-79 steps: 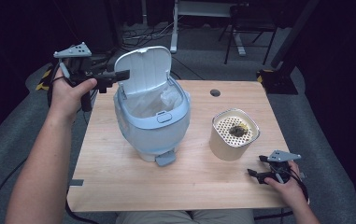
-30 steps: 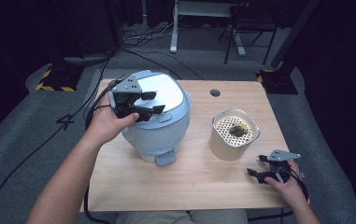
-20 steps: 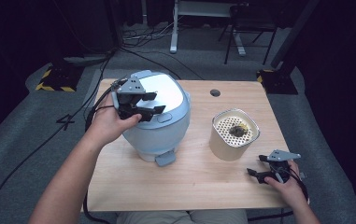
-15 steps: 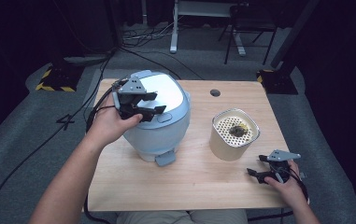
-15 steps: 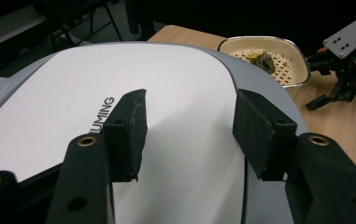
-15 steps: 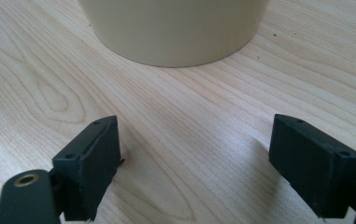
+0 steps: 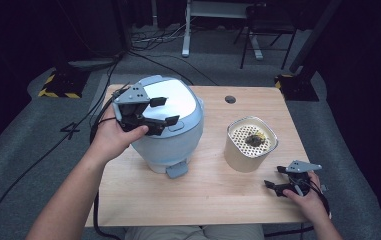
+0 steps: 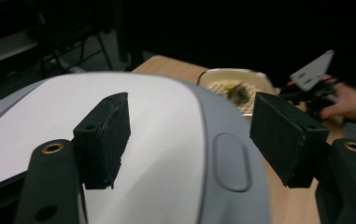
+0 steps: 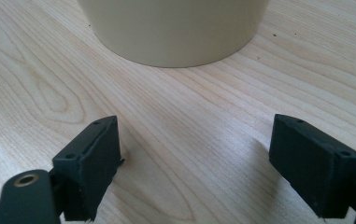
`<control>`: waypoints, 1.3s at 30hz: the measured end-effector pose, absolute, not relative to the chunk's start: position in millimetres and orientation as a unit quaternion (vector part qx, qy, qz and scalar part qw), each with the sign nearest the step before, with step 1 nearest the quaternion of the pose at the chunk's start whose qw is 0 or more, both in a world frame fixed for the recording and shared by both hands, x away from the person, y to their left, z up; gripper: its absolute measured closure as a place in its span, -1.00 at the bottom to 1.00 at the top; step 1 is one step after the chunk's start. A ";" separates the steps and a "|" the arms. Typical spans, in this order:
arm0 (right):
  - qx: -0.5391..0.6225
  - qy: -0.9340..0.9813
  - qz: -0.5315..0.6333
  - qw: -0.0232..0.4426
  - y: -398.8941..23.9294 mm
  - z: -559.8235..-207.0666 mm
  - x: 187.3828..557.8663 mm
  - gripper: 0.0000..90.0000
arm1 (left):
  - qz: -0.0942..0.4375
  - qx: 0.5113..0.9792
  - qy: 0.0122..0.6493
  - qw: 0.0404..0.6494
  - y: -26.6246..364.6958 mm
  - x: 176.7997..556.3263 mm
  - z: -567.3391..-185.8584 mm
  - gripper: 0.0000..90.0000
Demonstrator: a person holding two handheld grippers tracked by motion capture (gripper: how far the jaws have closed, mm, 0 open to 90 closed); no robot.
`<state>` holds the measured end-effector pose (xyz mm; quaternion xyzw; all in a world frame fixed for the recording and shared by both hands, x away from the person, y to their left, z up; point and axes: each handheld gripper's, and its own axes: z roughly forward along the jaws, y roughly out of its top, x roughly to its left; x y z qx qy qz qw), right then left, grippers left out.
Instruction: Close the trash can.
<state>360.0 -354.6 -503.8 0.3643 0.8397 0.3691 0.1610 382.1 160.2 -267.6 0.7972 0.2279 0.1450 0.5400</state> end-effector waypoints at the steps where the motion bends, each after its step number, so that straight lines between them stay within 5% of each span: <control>1: 0.364 0.839 0.370 0.161 -354.5 -503.9 360.1 -0.63 | 0.139 0.796 0.217 0.547 161.2 374.9 -266.1 -0.35; 21: 0.365 0.839 0.369 0.162 -354.2 -504.0 360.2 -0.63 | 0.126 0.790 0.184 0.571 185.9 308.6 -292.1 -0.42; 39: 0.365 0.839 0.369 0.162 -354.1 -504.0 360.2 -0.63 | 0.128 0.795 0.250 0.538 190.8 298.1 -399.9 -0.44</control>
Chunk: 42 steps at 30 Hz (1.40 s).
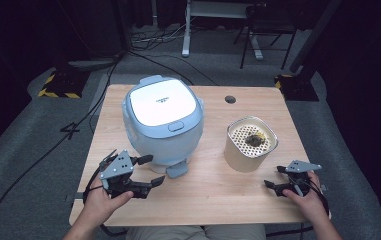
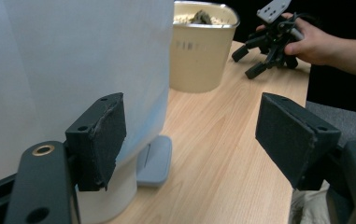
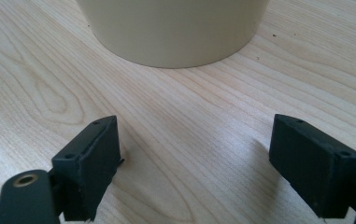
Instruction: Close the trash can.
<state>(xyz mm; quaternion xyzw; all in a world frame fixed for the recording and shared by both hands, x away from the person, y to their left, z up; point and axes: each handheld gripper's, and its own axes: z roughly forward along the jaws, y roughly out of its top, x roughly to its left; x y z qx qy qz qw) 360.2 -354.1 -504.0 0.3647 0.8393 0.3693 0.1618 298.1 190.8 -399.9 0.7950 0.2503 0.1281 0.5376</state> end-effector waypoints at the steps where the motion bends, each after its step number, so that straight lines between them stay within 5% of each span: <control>1: 0.365 0.839 0.369 0.162 -354.1 -504.0 360.2 -0.63 | 0.130 0.796 0.251 0.536 191.5 299.1 -404.4 -0.44; 22: 0.365 0.839 0.369 0.162 -354.1 -503.9 360.2 -0.63 | 0.119 0.828 0.325 0.441 208.9 313.7 -488.4 -0.51; 42: 0.365 0.839 0.369 0.162 -354.1 -504.0 360.2 -0.63 | 0.127 0.860 0.350 0.350 206.8 317.3 -503.9 -0.63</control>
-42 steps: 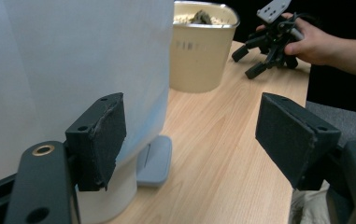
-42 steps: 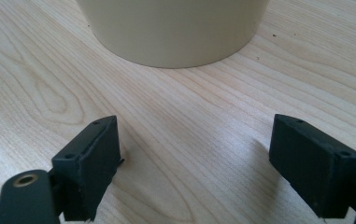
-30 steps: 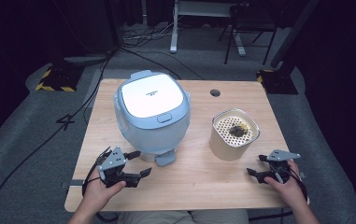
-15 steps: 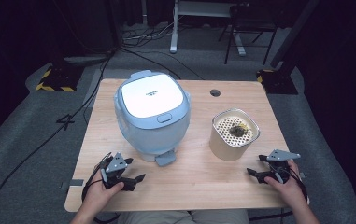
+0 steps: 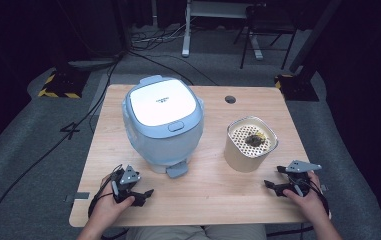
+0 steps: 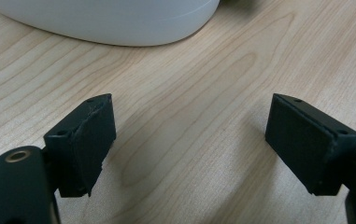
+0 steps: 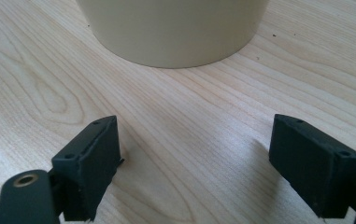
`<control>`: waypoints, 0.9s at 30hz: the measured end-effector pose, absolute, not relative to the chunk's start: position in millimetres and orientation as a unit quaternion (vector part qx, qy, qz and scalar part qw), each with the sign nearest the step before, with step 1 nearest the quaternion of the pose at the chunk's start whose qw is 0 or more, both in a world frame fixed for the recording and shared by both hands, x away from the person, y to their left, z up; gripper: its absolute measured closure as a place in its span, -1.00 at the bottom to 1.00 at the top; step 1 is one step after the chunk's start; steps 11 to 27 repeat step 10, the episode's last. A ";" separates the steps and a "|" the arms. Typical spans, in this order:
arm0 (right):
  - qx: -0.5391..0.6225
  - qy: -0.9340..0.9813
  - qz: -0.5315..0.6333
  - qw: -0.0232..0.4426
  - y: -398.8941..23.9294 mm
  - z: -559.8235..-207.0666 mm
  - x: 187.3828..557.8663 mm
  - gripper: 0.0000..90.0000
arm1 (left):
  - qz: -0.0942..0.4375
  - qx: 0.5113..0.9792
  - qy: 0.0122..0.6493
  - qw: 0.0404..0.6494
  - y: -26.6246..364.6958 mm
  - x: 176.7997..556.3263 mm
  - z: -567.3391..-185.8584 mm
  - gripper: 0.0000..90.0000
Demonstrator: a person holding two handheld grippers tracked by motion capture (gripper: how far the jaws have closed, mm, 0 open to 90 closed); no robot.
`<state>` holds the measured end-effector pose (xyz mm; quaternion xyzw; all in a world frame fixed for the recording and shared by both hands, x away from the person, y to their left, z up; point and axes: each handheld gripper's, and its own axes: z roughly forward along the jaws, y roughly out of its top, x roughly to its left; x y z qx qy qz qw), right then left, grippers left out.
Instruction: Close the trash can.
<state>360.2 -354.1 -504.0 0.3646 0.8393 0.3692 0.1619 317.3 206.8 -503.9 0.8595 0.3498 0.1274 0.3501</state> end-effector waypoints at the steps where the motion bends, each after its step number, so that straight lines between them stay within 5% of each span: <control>1: 0.365 0.839 0.369 0.162 -354.1 -504.0 360.2 -0.63 | 0.127 0.859 0.351 0.350 206.9 317.3 -503.8 -0.63; 27: 0.365 0.839 0.369 0.161 -354.2 -503.8 360.4 -0.63 | 0.128 0.857 0.355 0.350 209.3 320.0 -504.0 -0.63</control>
